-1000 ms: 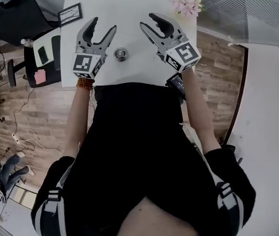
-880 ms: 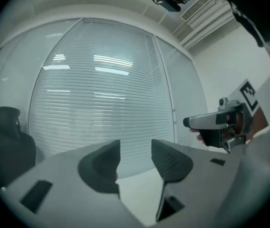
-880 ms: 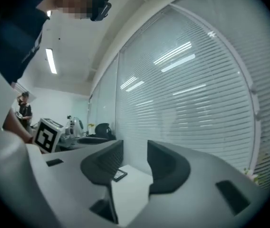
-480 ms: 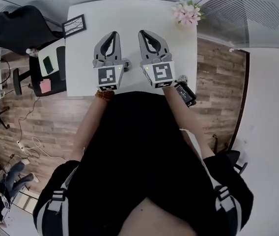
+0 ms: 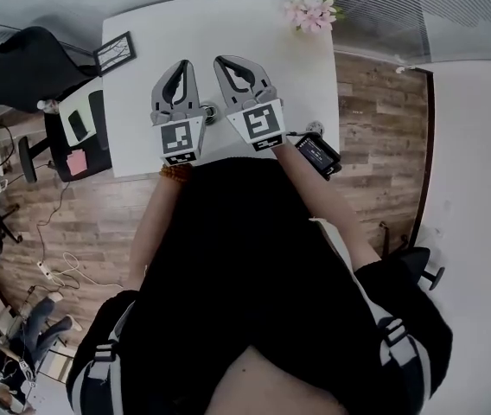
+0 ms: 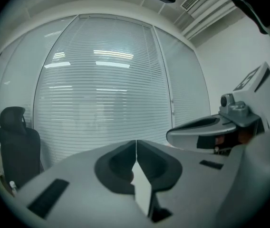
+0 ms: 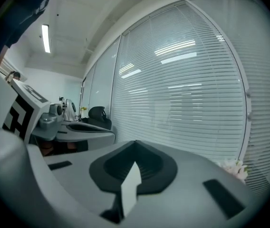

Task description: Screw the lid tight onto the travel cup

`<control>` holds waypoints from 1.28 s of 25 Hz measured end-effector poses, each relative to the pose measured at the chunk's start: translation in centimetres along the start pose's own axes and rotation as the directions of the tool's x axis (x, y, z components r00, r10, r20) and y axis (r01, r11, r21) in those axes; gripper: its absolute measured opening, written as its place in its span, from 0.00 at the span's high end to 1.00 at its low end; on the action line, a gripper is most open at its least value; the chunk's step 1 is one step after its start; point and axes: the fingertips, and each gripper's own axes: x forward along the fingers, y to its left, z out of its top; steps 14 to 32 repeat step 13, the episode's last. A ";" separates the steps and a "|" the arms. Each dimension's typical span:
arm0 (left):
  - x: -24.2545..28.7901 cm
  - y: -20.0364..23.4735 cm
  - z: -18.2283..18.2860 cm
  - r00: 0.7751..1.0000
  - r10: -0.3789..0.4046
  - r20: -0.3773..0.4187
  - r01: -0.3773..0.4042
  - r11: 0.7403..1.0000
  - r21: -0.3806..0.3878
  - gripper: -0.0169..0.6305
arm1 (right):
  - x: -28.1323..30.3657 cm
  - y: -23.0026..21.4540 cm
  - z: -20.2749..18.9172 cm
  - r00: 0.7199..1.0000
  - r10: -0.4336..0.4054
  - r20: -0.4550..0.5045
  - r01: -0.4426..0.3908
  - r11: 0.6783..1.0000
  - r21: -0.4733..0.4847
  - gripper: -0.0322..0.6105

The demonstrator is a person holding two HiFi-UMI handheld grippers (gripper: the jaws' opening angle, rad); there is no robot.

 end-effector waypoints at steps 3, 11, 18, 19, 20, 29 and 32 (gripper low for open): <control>-0.1 -0.1 -0.3 1.000 -0.011 -0.006 0.011 1.000 0.002 0.95 | 0.1 0.3 0.0 1.000 0.004 -0.001 -0.004 1.000 -0.002 0.95; -0.7 -0.1 -0.6 1.000 -0.009 -0.008 0.009 1.000 0.016 0.95 | 0.1 0.8 0.1 1.000 0.026 0.010 -0.026 1.000 -0.013 0.95; -0.9 -0.3 -0.8 1.000 -0.006 -0.013 0.006 1.000 0.017 0.95 | -0.2 0.9 0.1 0.999 0.035 0.013 -0.035 0.999 -0.015 0.95; -0.9 -0.3 -0.8 1.000 -0.006 -0.013 0.006 1.000 0.017 0.95 | -0.2 0.9 0.1 0.999 0.035 0.013 -0.035 0.999 -0.015 0.95; -0.9 -0.3 -0.8 1.000 -0.006 -0.013 0.006 1.000 0.017 0.95 | -0.2 0.9 0.1 0.999 0.035 0.013 -0.035 0.999 -0.015 0.95; -0.9 -0.3 -0.8 1.000 -0.006 -0.013 0.006 1.000 0.017 0.95 | -0.2 0.9 0.1 0.999 0.035 0.013 -0.035 0.999 -0.015 0.95; -0.9 -0.3 -0.8 1.000 -0.006 -0.013 0.006 1.000 0.017 0.95 | -0.2 0.9 0.1 0.999 0.035 0.013 -0.035 0.999 -0.015 0.95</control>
